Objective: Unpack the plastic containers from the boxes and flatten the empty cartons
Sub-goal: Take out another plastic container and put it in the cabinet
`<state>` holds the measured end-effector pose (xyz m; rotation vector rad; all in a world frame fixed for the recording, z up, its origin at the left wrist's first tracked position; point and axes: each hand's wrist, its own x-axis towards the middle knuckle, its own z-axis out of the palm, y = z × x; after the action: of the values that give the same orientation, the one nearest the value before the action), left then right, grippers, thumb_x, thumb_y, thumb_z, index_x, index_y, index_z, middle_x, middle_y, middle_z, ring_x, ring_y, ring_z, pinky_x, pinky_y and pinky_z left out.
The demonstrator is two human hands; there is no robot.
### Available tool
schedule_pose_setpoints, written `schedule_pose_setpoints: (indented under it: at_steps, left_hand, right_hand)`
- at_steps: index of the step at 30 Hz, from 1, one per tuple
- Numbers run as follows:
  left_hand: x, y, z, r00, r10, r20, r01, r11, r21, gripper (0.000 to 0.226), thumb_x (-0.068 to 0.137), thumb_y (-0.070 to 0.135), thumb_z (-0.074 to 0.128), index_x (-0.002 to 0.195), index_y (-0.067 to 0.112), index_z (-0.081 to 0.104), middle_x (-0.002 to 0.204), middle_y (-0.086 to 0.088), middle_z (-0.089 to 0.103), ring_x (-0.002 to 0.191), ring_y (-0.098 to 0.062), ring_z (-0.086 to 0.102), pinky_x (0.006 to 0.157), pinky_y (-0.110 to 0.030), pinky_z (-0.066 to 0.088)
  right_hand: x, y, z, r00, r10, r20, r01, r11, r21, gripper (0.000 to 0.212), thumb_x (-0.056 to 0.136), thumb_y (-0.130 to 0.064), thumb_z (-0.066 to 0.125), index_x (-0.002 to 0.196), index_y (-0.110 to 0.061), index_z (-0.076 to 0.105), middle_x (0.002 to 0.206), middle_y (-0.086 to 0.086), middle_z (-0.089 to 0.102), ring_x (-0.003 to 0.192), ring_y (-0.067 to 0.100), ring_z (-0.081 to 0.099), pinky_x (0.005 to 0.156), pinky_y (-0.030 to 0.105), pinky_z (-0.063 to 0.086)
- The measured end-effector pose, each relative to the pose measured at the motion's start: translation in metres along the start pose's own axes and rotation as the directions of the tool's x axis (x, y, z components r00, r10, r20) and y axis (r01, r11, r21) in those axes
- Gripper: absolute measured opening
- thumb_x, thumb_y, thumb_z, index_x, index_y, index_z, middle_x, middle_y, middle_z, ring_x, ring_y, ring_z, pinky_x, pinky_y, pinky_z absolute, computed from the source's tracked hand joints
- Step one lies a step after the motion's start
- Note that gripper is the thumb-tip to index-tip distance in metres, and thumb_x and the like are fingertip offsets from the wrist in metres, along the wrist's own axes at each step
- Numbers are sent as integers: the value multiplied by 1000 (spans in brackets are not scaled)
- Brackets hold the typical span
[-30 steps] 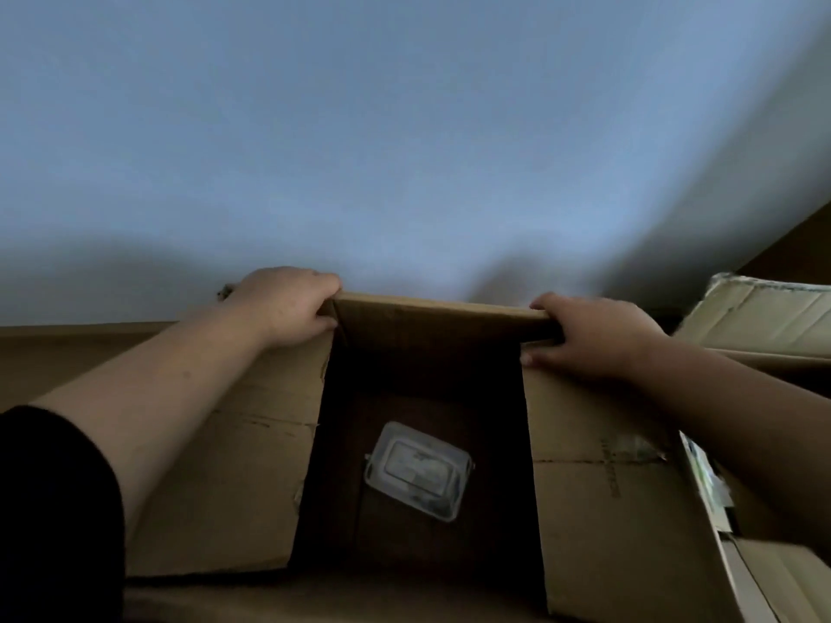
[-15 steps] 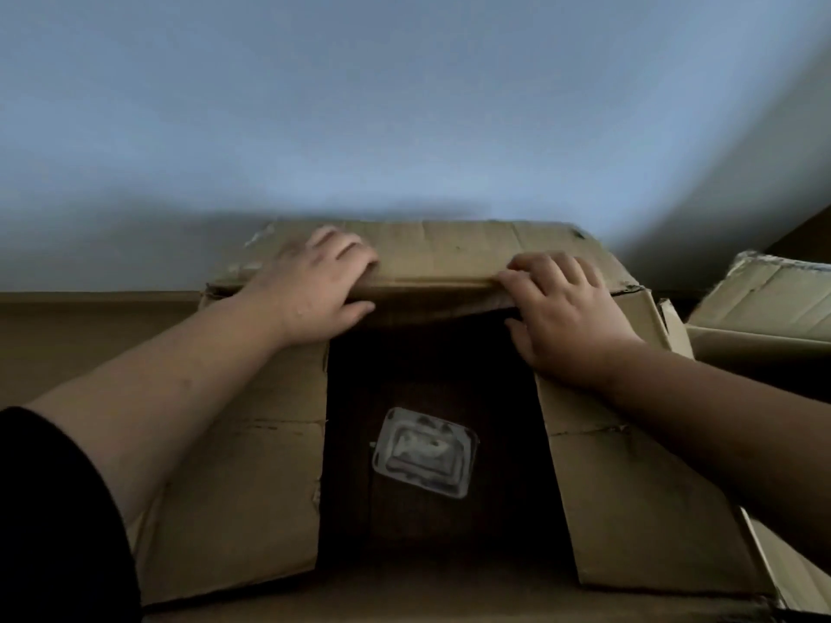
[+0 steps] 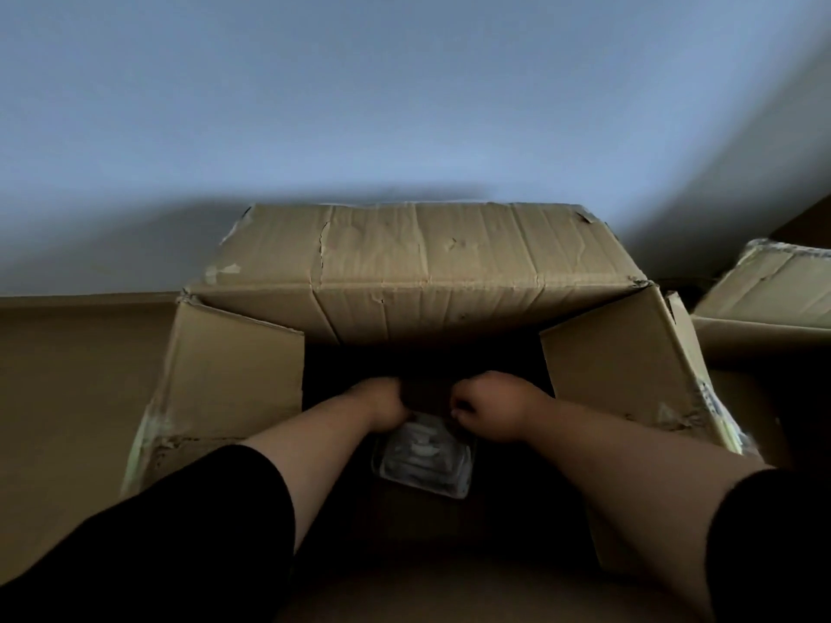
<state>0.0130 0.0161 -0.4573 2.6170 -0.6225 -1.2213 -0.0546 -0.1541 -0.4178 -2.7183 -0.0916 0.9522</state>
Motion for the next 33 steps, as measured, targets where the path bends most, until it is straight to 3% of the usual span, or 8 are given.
schedule_pose_setpoints:
  at_steps: [5, 8, 12, 15, 20, 23, 26, 33]
  left_hand:
    - [20, -33, 34, 982, -166, 91, 174, 980, -96, 64, 89, 38, 68, 143, 10, 46, 143, -11, 51, 127, -27, 53, 101, -27, 44]
    - [22, -41, 55, 961, -204, 187, 257, 908, -332, 53, 86, 23, 75, 134, 9, 57, 135, -9, 58, 122, -24, 57, 95, -24, 44]
    - [27, -47, 72, 949, -252, 188, 312, 824, -473, 48, 81, 10, 78, 126, 6, 63, 128, -14, 64, 116, -27, 62, 97, -32, 50]
    - [29, -46, 71, 948, -261, 183, 318, 812, -489, 50, 79, 12, 79, 127, 8, 63, 126, -10, 64, 114, -27, 63, 97, -34, 51]
    - [21, -33, 53, 943, -302, 143, 330, 775, -539, 59, 72, 14, 84, 127, 15, 63, 125, -8, 65, 112, -25, 62, 99, -39, 52]
    - [2, -18, 37, 948, -307, 82, 305, 809, -502, 59, 77, 20, 79, 132, 14, 58, 128, -9, 63, 113, -25, 62, 98, -37, 51]
    - [-25, -1, 16, 943, -330, 36, 300, 801, -518, 54, 81, 28, 74, 131, 14, 59, 125, -8, 65, 109, -25, 64, 87, -26, 49]
    - [-119, 38, -47, 904, -422, 72, 343, 612, -713, 68, 62, 38, 73, 125, 16, 62, 112, -8, 70, 99, -25, 68, 88, -34, 55]
  right_hand:
    - [32, 15, 51, 956, 179, 234, -202, 977, 76, 51, 94, -39, 60, 138, -14, 55, 142, 13, 54, 126, 31, 55, 100, 33, 45]
    - [53, 22, 89, 909, 255, 329, -326, 928, 182, 56, 90, -43, 64, 139, -16, 56, 143, 9, 53, 125, 28, 56, 103, 31, 45]
    - [50, 13, 89, 884, 291, 367, -411, 857, 310, 51, 94, -26, 64, 140, -9, 53, 144, 11, 53, 128, 26, 53, 95, 24, 42]
    - [53, 18, 88, 853, 379, 359, -509, 755, 413, 55, 89, -21, 70, 139, -6, 54, 139, 14, 56, 123, 26, 57, 90, 24, 45]
    - [45, 11, 69, 833, 481, 273, -551, 683, 479, 61, 95, -15, 62, 150, -12, 35, 151, 8, 41, 134, 24, 45, 107, 24, 37]
    - [28, -2, 54, 818, 526, 234, -557, 619, 554, 46, 101, -13, 47, 145, -6, 41, 145, 14, 48, 130, 28, 49, 103, 27, 39]
    - [5, -15, 33, 818, 543, 188, -506, 524, 685, 41, 96, -11, 49, 136, 1, 49, 132, 20, 57, 121, 34, 56, 94, 33, 45]
    - [-83, -67, -63, 816, 543, 198, -478, 443, 758, 84, 94, -28, 60, 156, -7, 8, 153, 19, 35, 137, 35, 40, 108, 34, 34]
